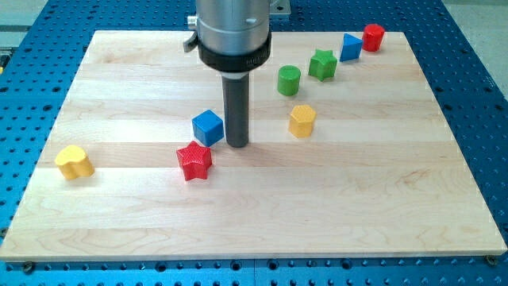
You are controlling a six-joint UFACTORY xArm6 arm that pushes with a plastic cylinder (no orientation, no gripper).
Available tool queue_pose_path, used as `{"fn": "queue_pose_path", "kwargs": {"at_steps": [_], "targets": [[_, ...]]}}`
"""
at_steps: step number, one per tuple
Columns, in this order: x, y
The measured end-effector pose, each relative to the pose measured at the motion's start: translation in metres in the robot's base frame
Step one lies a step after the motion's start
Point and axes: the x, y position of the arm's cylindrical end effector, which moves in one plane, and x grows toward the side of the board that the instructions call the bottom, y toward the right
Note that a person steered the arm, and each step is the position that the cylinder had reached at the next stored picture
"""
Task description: Slide the yellow hexagon diagonally bottom right to the green star
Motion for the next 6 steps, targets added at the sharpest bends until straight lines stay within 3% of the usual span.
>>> {"fn": "queue_pose_path", "kwargs": {"at_steps": [1,2,4,5,6], "targets": [[-0.029,0.028],[-0.039,0.108],[0.033,0.133],[-0.004,0.177],[-0.007,0.194]]}}
